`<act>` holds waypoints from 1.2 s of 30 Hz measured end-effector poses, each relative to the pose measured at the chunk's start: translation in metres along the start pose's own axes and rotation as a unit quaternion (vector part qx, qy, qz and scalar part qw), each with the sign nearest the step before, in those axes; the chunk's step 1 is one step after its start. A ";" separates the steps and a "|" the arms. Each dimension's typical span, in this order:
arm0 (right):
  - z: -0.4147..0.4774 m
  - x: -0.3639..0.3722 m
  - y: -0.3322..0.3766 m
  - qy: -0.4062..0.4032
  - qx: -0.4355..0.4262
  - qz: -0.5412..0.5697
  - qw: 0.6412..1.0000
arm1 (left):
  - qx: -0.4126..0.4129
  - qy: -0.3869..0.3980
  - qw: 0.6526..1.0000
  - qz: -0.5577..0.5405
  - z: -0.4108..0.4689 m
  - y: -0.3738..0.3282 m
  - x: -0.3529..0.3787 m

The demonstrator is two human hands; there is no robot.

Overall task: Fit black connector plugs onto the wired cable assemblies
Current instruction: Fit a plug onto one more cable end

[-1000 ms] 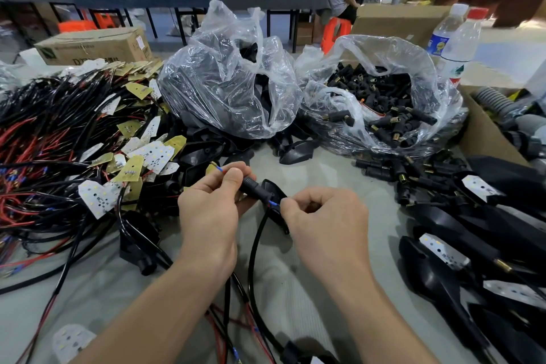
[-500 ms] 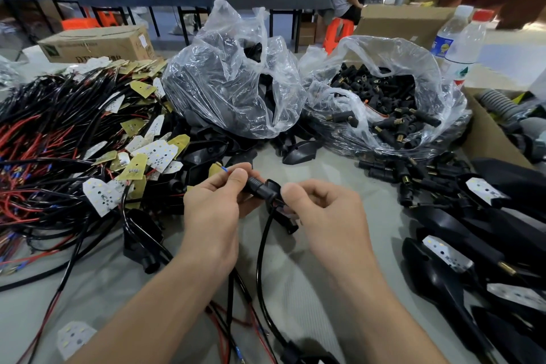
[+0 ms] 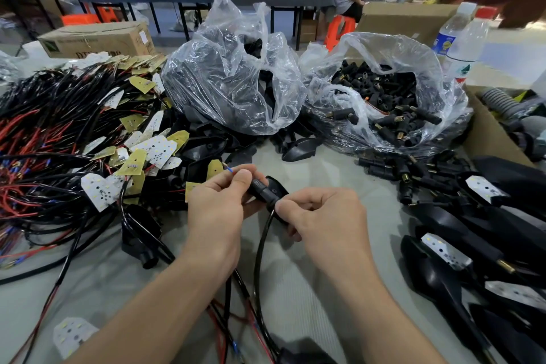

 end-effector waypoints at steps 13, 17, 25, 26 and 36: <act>0.004 0.007 -0.003 0.096 0.069 0.247 0.962 | -0.050 0.028 0.997 -0.059 0.002 0.003 0.002; 0.002 -0.001 0.001 0.020 -0.003 0.093 0.995 | -0.011 0.016 1.000 -0.015 -0.002 -0.002 0.002; 0.001 0.008 -0.002 0.131 0.092 0.254 0.954 | -0.047 0.017 0.997 -0.057 0.000 -0.002 0.002; 0.001 0.009 -0.001 0.140 0.092 0.264 0.950 | -0.056 0.016 0.996 -0.067 0.001 0.000 0.002; 0.002 0.002 0.002 0.039 0.008 0.089 0.995 | -0.076 -0.001 0.995 -0.060 0.007 0.010 -0.003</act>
Point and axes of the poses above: each hand's wrist, its own z-axis towards the middle knuckle, its own x-axis out of the palm, y = z × x, the point moved 6 cm from there along z, towards the middle knuckle, and after that the axes turned 3 degrees about -x, right-handed, at the moved point
